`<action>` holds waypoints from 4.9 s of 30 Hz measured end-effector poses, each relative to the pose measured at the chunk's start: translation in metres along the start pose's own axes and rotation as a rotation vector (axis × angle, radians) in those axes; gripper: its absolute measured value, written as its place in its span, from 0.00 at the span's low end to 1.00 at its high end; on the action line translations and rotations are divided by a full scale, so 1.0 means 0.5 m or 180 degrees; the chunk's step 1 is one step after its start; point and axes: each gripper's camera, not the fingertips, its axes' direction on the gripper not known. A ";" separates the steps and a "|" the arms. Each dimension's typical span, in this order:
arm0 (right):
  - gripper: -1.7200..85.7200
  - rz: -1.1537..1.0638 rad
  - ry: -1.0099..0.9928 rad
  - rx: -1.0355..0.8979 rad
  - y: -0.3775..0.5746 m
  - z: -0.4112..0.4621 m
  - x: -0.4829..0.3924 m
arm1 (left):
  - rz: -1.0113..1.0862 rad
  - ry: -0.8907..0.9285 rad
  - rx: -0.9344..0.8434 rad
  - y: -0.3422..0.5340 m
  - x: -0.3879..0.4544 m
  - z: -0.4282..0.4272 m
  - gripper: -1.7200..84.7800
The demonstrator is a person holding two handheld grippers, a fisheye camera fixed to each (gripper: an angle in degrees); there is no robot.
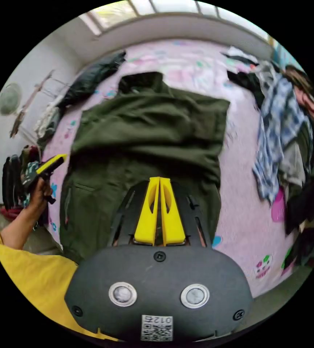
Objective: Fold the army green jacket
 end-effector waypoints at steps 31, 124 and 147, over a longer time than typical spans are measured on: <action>0.02 -0.0966 -0.0457 -0.0752 -0.315 0.355 -0.447 | -0.0847 0.0575 -0.0037 0.172 -0.090 0.120 0.02; 0.02 -0.1157 -0.0318 -0.0737 0.845 0.603 -0.067 | 0.0430 0.0898 -0.1462 0.789 -0.015 0.076 0.02; 0.13 0.1314 -0.1278 -0.0394 0.969 0.589 0.487 | -0.0705 0.1726 -0.1520 0.877 -0.272 0.055 0.13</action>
